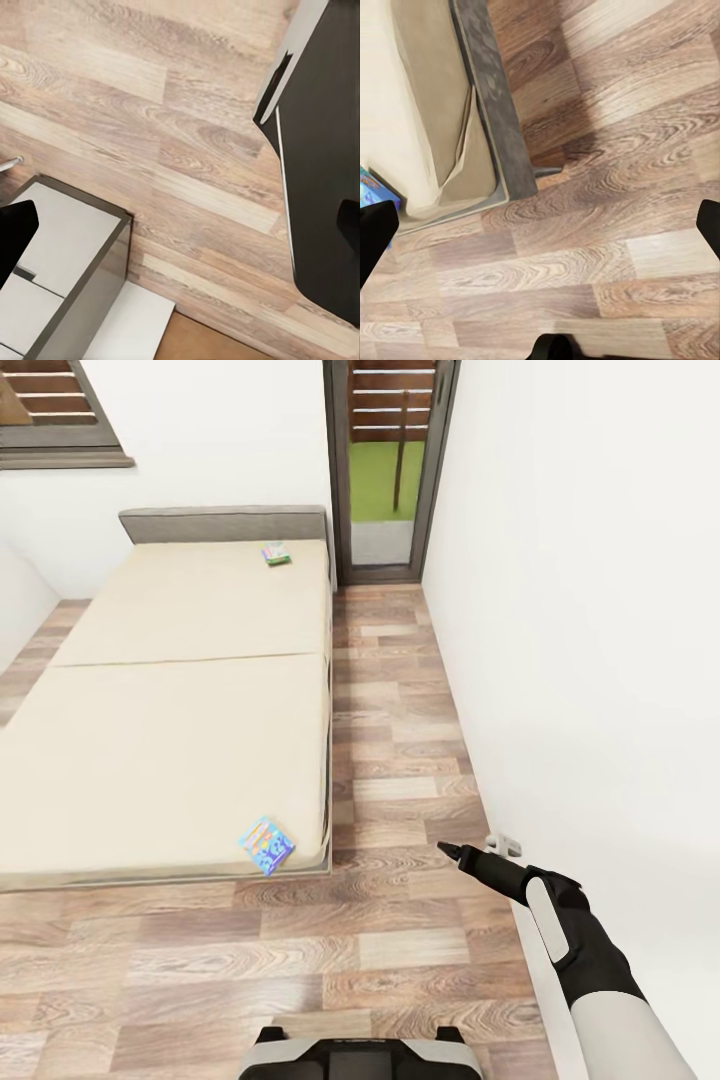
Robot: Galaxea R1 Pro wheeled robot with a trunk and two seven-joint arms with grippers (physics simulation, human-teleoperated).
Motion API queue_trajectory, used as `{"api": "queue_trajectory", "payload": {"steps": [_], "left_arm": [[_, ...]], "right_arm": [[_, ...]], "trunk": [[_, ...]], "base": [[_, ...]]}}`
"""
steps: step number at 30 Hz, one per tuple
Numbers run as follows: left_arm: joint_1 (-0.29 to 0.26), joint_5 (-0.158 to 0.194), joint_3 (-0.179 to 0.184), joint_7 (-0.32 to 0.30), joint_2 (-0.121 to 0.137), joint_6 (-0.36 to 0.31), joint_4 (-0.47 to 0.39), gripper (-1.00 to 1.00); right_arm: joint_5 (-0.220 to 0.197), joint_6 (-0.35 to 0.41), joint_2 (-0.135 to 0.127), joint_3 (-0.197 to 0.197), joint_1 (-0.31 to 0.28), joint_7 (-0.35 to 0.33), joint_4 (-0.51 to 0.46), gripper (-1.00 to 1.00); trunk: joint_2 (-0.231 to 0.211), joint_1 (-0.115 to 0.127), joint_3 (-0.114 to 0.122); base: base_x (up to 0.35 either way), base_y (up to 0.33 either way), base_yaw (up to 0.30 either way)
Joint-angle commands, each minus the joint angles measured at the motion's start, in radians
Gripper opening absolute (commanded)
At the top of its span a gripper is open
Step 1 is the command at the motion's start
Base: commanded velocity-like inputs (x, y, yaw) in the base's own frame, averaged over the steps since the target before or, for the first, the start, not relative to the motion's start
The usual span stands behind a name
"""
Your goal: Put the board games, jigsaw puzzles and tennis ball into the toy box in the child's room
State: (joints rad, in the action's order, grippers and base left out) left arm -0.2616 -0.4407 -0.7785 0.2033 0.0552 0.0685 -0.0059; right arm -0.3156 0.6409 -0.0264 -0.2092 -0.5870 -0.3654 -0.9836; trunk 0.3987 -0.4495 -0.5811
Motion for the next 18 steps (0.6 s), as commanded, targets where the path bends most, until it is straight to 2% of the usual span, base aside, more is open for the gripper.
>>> {"api": "queue_trajectory", "payload": {"steps": [1, 18], "left_arm": [[-0.001, -0.010, -0.008, 0.004, 0.000, 0.004, 0.002, 1.00], [-0.001, -0.010, -0.008, 0.004, 0.001, 0.004, 0.003, 1.00]], "right_arm": [[-0.002, 0.006, 0.000, -0.002, -0.001, -0.003, -0.001, 1.00], [-0.002, 0.006, 0.000, -0.002, -0.001, -0.003, 0.000, 1.00]], "trunk": [[0.001, -0.001, 0.001], [0.001, -0.001, 0.029]], "base": [[0.000, 0.000, 0.000], [0.000, 0.000, 0.000]]}}
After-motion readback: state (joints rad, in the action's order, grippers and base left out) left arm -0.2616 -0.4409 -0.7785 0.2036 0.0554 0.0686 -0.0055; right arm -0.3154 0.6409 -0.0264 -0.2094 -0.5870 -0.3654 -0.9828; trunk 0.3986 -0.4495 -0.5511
